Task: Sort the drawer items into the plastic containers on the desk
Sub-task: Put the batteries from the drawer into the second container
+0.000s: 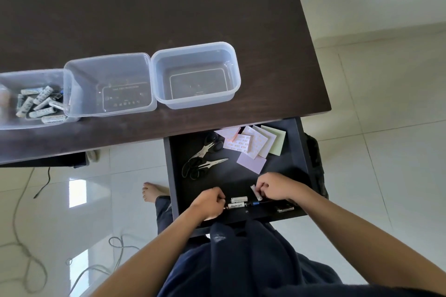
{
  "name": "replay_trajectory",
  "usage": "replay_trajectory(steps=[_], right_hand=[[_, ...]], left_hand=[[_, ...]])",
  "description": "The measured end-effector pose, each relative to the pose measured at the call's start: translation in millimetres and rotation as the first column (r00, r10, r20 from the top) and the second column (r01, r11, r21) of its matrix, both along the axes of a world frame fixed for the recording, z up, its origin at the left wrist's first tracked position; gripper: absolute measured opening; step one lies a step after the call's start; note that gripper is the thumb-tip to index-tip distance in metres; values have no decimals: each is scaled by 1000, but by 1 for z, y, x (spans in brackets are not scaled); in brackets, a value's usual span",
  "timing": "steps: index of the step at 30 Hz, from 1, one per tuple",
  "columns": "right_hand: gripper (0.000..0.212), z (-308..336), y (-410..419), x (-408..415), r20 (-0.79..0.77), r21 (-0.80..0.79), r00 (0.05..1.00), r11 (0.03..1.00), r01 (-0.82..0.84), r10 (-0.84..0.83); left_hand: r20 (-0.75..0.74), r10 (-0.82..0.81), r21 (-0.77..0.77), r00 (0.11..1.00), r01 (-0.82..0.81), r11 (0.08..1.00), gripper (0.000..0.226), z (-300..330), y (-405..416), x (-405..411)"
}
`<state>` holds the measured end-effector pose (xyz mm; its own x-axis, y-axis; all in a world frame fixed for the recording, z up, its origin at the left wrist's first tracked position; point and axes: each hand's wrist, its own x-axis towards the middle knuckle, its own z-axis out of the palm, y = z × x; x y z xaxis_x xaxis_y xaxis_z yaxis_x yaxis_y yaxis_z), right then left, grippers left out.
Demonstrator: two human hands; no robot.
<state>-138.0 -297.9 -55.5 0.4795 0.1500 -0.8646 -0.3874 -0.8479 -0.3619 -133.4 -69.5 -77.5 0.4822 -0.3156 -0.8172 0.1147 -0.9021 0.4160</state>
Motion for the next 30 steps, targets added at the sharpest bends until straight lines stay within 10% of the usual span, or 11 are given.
replay_trajectory(steps=[9, 19, 30], right_hand=[[22, 8, -19, 6, -187, -293, 899, 851, -436, 396], [39, -2, -30, -2, -187, -114, 960, 966, -231, 208], [13, -11, -27, -15, 43, -253, 982, 953, -168, 185]], left_hand=[[25, -247, 232, 969, 235, 944, 31, 4, 8, 2], [-58, 32, -43, 998, -35, 998, 22, 1, -2, -5], [9, 34, 31, 999, -34, 999, 25, -6, 0, -11]])
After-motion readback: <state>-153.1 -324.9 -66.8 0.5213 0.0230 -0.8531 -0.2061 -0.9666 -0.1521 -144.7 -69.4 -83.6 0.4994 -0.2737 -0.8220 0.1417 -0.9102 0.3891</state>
